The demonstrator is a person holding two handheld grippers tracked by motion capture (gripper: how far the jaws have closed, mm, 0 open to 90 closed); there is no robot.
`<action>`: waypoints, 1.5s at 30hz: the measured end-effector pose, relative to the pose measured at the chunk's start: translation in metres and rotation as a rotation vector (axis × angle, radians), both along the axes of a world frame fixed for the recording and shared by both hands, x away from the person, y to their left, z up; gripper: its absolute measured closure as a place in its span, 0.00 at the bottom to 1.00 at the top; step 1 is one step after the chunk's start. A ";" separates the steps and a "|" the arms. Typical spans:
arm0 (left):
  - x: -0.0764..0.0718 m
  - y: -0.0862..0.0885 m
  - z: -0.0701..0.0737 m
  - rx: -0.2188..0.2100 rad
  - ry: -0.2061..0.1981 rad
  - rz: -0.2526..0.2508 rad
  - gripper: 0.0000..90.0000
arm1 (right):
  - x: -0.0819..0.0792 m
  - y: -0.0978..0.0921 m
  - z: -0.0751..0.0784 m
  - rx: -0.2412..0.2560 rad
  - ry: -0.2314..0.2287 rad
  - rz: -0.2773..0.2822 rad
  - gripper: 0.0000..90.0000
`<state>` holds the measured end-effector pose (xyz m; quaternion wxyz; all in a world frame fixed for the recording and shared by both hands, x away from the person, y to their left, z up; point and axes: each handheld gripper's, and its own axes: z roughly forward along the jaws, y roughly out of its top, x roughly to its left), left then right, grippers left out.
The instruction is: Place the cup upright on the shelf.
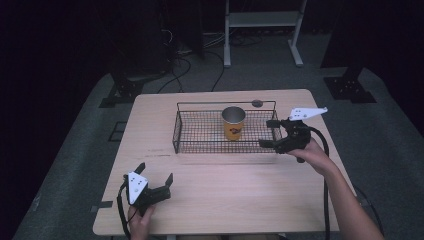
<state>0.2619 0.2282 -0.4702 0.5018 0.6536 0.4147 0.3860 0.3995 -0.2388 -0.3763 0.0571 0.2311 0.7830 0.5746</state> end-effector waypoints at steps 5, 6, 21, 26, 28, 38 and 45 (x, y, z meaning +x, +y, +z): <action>0.000 0.000 0.000 0.000 0.001 0.000 0.00 | -0.007 -0.002 -0.003 -0.004 0.000 0.005 0.06; 0.000 0.000 0.000 0.000 0.000 0.000 0.00 | -0.008 -0.003 -0.003 -0.007 0.006 0.006 0.06; 0.000 0.000 0.000 0.001 0.000 0.001 0.00 | -0.028 -0.008 -0.015 -0.012 0.009 0.014 0.06; 0.000 0.000 0.000 0.004 0.000 0.001 0.00 | -0.032 -0.010 -0.019 -0.020 0.015 0.014 0.06; 0.000 0.000 0.000 0.002 0.001 0.001 0.00 | -0.035 -0.011 -0.020 -0.018 0.014 0.015 0.06; 0.000 0.000 0.000 0.004 0.001 0.001 0.00 | -0.047 -0.012 -0.031 -0.041 0.015 0.010 0.06; 0.001 0.000 0.000 0.005 0.002 0.002 0.00 | -0.064 -0.013 -0.040 -0.048 0.001 -0.022 0.06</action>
